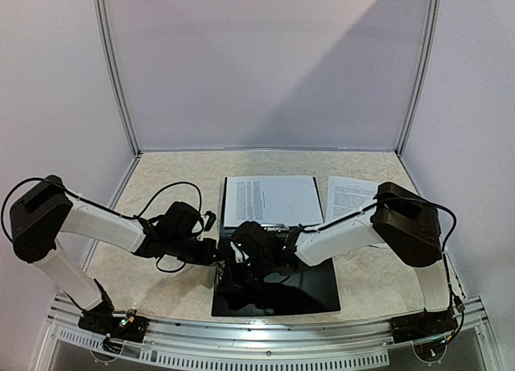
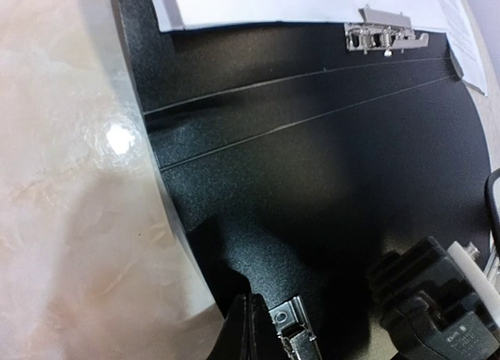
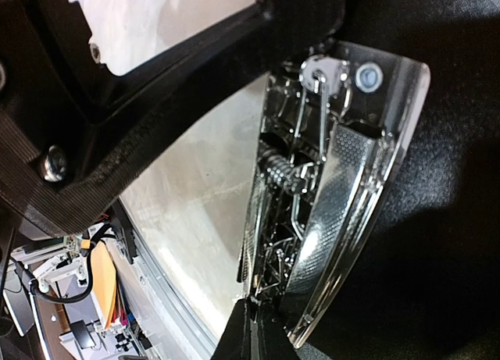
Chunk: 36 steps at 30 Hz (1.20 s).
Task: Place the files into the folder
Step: Open the spring clip on the folder with some files.
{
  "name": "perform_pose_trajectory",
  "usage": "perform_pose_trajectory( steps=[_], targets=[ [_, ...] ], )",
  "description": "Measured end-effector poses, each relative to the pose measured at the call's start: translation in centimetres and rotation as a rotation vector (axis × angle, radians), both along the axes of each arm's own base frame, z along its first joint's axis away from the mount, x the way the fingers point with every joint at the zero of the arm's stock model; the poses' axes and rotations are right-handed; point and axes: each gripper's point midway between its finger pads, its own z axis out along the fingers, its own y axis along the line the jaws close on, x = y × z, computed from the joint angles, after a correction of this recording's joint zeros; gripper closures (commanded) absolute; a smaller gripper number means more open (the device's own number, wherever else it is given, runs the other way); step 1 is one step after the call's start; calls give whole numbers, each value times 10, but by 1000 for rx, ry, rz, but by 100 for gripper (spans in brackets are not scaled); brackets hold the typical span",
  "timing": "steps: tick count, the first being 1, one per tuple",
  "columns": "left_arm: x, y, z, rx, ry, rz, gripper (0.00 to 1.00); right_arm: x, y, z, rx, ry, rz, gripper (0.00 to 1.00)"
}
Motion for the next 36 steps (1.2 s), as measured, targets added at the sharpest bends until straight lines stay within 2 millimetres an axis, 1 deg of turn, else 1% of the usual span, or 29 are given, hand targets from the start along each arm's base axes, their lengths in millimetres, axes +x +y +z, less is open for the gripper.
perform_pose_trajectory(
  steps=[4,8,10,12,14,16,18,20,22,24,27,29,32,36],
  targets=[
    [0,0,0,0,0,0,100,-1,-3,-4,0,6,-2,97],
    [0,0,0,0,0,0,100,0,-3,-4,22,9,-10,97],
    [-1,0,0,0,0,-2,100,1,-5,0,24,3,-21,98],
    [-1,0,0,1,0,-2,100,5,-11,4,-9,-10,-38,98],
    [-1,0,-1,2,0,-3,100,13,-14,9,-49,-34,-57,97],
    [-1,-1,-1,4,-2,-3,100,27,-18,13,-85,-63,-78,97],
    [-1,-1,-1,6,-3,-5,100,39,-25,11,-112,-81,-96,95],
    [0,-1,-1,7,-4,-6,100,46,-29,11,-118,-82,-101,90],
    [0,-2,-1,8,-4,-7,100,52,-28,18,-101,-93,-100,86],
    [0,-2,-1,12,-3,-6,100,54,-23,30,-73,-106,-92,84],
    [1,-2,-1,20,2,-4,100,52,-14,52,-16,-129,-63,82],
    [2,-4,-1,22,5,-5,100,48,-11,60,8,-137,-46,81],
    [3,-6,-1,22,4,-7,100,36,-6,60,16,-144,-11,79],
    [2,-6,-1,25,4,-8,100,8,0,57,9,-146,63,79]
  ],
)
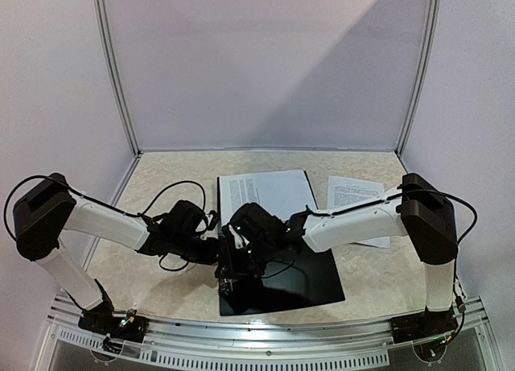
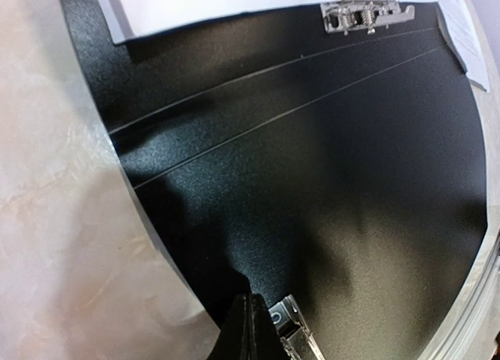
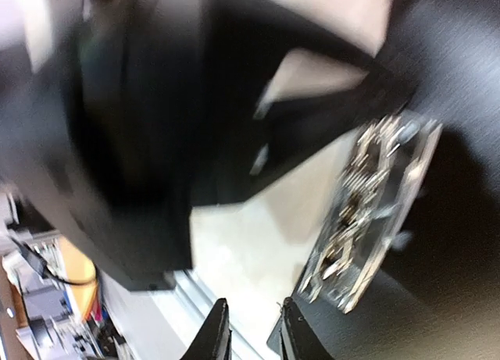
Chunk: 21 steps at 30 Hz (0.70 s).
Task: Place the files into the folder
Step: Open the spring clip on the folder with some files.
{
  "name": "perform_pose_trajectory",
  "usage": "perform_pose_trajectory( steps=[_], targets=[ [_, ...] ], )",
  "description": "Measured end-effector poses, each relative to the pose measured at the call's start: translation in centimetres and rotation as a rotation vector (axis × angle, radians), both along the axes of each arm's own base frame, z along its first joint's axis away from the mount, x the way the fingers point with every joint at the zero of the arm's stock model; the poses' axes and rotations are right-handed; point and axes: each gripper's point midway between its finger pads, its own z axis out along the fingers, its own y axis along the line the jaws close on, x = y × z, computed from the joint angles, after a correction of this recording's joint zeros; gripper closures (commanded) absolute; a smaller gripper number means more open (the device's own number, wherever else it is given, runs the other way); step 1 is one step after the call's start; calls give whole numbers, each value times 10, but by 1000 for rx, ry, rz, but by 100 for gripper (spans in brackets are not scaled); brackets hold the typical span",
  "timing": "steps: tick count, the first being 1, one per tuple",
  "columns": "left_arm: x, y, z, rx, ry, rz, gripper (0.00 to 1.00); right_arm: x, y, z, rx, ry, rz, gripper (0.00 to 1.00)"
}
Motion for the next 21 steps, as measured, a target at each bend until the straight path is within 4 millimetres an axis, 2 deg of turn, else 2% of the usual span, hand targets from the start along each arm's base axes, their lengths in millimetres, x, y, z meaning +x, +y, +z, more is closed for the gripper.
perform_pose_trajectory(
  steps=[4,17,21],
  targets=[
    [0,0,0,4,0,0,100,-19,2,-12,-36,-7,43,81],
    [0,0,0,5,3,2,100,-14,-4,-26,-77,-5,31,87],
    [0,0,0,8,0,2,100,-15,-5,-37,-96,3,32,87]
  ],
)
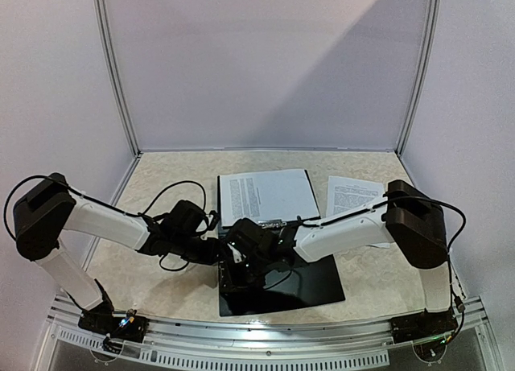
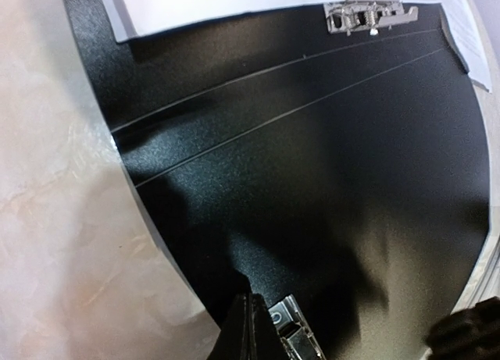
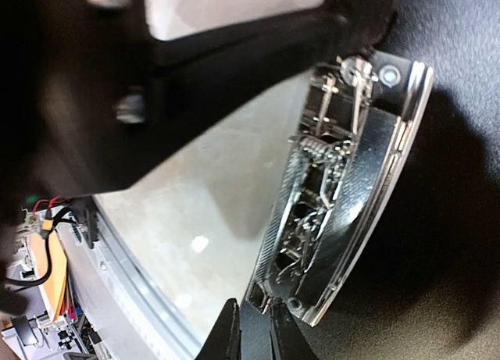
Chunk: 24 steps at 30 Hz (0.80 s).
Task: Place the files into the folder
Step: Open the spring clip on the folder with some files.
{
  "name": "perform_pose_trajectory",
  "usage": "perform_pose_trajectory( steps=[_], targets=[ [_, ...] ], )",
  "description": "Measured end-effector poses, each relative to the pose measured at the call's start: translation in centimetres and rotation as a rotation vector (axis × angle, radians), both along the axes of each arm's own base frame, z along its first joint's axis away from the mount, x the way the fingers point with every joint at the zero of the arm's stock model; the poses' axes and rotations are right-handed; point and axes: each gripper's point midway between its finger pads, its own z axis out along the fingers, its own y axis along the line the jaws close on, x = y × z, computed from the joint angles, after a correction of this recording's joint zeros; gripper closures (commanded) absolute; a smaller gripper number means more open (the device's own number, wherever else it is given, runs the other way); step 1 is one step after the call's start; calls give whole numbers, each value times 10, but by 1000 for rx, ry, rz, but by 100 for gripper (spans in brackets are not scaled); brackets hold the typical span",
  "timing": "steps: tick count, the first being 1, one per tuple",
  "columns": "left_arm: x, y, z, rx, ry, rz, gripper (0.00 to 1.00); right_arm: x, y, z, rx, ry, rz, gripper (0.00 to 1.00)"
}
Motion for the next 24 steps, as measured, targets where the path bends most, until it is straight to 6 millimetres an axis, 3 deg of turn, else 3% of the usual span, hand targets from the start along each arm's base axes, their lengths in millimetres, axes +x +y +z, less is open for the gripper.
perform_pose_trajectory(
  steps=[6,14,24],
  targets=[
    [0,0,0,3,-3,0,100,0,0,-7,-9,6,-2,89],
    [0,-1,0,3,-4,-1,100,2,-1,-10,5,20,-26,98],
    [0,-1,0,6,-7,-3,100,3,-7,-15,-23,59,-55,96]
  ],
)
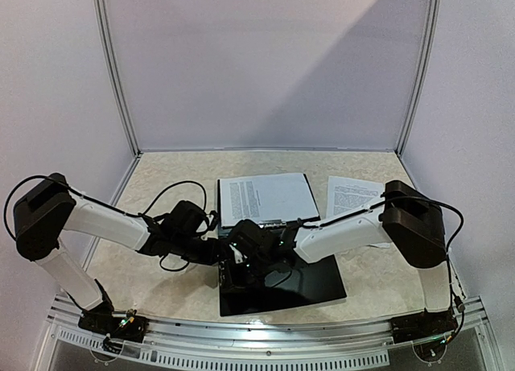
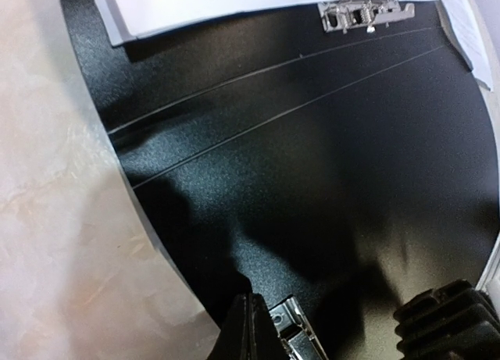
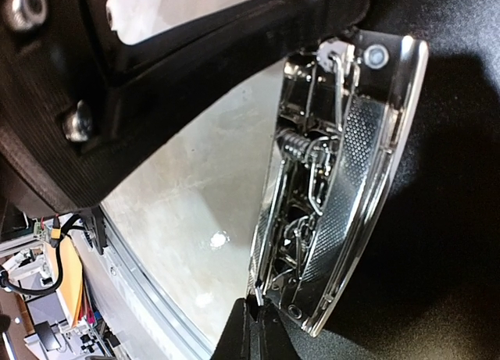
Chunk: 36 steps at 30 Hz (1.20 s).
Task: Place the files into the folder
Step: Open the spring clip on the folder with some files.
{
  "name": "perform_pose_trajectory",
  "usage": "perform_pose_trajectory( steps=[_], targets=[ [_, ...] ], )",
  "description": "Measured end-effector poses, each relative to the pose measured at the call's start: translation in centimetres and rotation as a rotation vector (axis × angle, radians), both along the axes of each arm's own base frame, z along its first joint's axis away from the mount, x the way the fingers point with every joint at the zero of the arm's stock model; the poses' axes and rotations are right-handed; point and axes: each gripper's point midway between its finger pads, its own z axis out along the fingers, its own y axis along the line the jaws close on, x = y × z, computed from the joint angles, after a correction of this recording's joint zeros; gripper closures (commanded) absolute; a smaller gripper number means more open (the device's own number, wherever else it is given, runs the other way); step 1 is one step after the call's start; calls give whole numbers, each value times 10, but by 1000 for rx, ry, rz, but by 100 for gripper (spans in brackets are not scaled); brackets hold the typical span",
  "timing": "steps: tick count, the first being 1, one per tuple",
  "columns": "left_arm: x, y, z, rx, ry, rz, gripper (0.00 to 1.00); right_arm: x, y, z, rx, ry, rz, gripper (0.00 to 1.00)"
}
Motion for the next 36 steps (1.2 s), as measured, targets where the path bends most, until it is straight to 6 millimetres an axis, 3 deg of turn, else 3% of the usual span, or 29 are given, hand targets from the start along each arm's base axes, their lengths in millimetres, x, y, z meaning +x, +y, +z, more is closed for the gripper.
perform_pose_trajectory(
  steps=[11,20,24,31,33,36],
  targets=[
    [-2,-2,0,14,-19,-8,100,1,-8,-9,-63,5,11,94],
    [-1,-2,0,26,-35,-7,100,8,-19,0,-117,-52,-3,98],
    [-1,-2,0,33,-44,-7,100,18,-31,15,-153,-93,-37,95],
    [0,-1,2,54,-54,-5,100,23,-2,72,119,-69,1,77],
    [-1,4,4,71,-51,1,92,21,2,84,193,-44,19,74],
    [-10,17,8,129,-31,-1,66,16,-7,94,251,-12,37,68]
  ],
)
